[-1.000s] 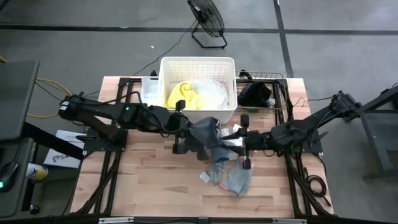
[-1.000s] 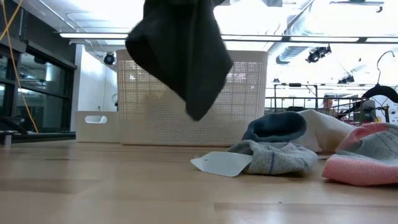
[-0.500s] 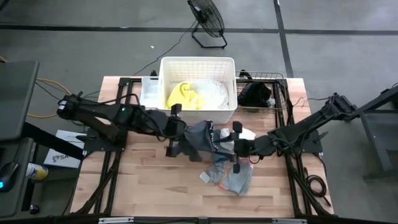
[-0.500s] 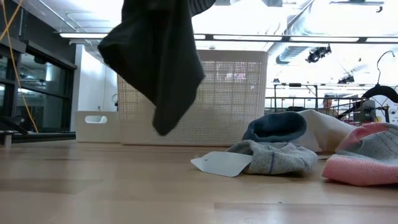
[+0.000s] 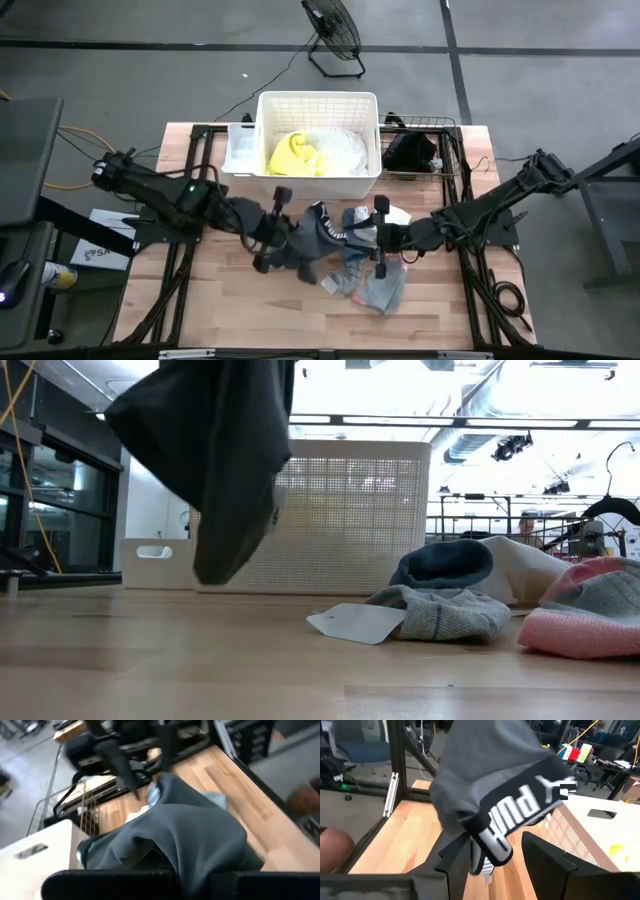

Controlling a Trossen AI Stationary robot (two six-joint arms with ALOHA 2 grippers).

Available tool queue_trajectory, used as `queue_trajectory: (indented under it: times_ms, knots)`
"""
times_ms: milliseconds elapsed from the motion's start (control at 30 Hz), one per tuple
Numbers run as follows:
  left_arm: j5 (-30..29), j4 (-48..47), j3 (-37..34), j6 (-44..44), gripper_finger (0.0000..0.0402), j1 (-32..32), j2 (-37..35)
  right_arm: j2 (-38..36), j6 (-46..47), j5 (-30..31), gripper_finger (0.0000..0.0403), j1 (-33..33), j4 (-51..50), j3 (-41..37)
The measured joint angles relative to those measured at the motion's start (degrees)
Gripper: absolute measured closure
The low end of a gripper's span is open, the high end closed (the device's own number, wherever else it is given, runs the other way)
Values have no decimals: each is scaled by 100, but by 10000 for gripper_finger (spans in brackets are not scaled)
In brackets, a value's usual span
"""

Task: Pick & Place Cloths
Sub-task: Put the gray shorts into the wire basket

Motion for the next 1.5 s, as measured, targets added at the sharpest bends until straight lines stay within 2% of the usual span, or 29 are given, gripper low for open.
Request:
queue_trajectory:
  times_ms: [133, 267, 500, 633, 833, 1033, 1267, 1500]
  knots:
    - [2, -534, 0, 648, 402, -225, 0, -4, -34, 0, 233, -12, 425, 0]
    - [-9, -807, 0, 899, 402, -411, 0, -11, -216, -20, 233, -87, 956, 0]
    - [-22, -766, 0, 902, 402, -468, 0, 178, -162, -738, 230, -458, 1340, -2]
    - [-26, -759, 0, 919, 402, -459, 0, 301, -119, -1228, 198, -632, 1549, -2]
    - [-25, -735, 0, 951, 402, -459, 0, 756, 25, -2002, 112, -857, 2335, -2]
    - [-24, -579, 0, 1052, 402, -459, 0, 1413, 42, -2173, 49, -996, 3097, -2]
    - [-24, -313, 0, 1223, 401, -459, 2, 2027, 192, -2283, 27, -1041, 3899, 2]
    - [-20, 351, 0, 1680, 401, -457, 11, 2592, 502, -2802, 29, -1069, 3933, 414]
